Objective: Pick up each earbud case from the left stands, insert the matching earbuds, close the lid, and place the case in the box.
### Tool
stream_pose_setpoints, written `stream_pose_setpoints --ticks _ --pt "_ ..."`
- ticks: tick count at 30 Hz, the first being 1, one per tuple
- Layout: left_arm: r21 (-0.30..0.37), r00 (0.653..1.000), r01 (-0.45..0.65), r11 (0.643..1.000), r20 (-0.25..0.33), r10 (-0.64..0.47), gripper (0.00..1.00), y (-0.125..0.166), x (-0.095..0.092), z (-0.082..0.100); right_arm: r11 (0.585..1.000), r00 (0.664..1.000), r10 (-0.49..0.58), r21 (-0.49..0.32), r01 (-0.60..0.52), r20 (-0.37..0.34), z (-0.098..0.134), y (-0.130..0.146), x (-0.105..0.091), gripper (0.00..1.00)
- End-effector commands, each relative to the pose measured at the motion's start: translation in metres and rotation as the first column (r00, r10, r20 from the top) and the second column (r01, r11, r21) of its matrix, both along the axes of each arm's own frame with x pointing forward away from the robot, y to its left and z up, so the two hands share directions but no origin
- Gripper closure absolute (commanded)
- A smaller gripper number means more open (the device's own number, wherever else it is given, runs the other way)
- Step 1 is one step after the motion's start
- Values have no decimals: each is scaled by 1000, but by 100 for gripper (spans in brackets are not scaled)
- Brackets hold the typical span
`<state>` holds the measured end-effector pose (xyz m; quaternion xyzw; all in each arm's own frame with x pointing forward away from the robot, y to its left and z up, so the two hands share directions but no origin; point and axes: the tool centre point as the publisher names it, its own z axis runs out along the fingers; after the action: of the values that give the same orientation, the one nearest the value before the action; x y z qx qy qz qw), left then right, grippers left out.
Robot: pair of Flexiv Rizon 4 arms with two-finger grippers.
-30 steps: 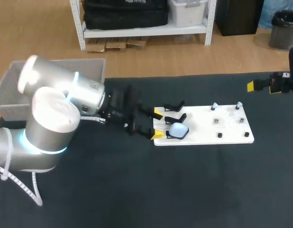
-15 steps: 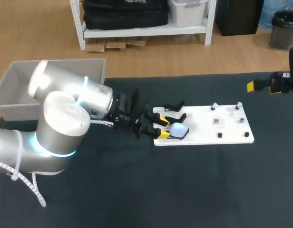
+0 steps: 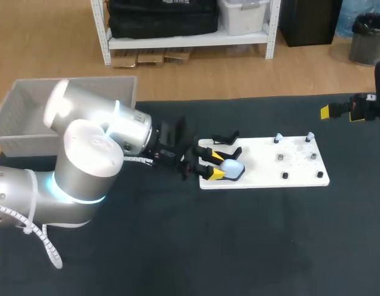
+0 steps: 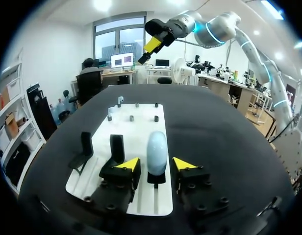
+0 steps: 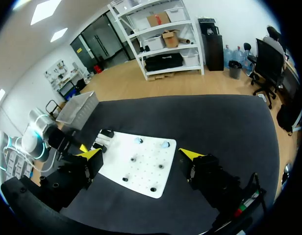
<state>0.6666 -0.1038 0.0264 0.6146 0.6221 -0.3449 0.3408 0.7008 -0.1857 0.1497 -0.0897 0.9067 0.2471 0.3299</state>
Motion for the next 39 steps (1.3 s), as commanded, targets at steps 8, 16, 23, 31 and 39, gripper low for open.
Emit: stream_pose_setpoints --ticks 8,16,23,31,39 --pt "-22 1000 -7 1000 -8 6 64 -9 -3 -7 1000 1000 0 -1 0 0 0 0 0 0" --pt "-49 999 -28 998 -35 27 63 -9 -5 -12 1000 1000 0 -1 0 0 0 0 0 0" --pt "-72 998 -49 996 -47 45 67 -8 -5 -13 1000 1000 0 -1 0 0 0 0 0 0" --pt "-79 998 -44 996 -42 41 68 -10 -5 -14 1000 1000 0 -1 0 0 0 0 0 0" --pt "-90 999 -44 995 -30 41 68 -13 -1 -13 1000 1000 0 -1 0 0 0 0 0 0"
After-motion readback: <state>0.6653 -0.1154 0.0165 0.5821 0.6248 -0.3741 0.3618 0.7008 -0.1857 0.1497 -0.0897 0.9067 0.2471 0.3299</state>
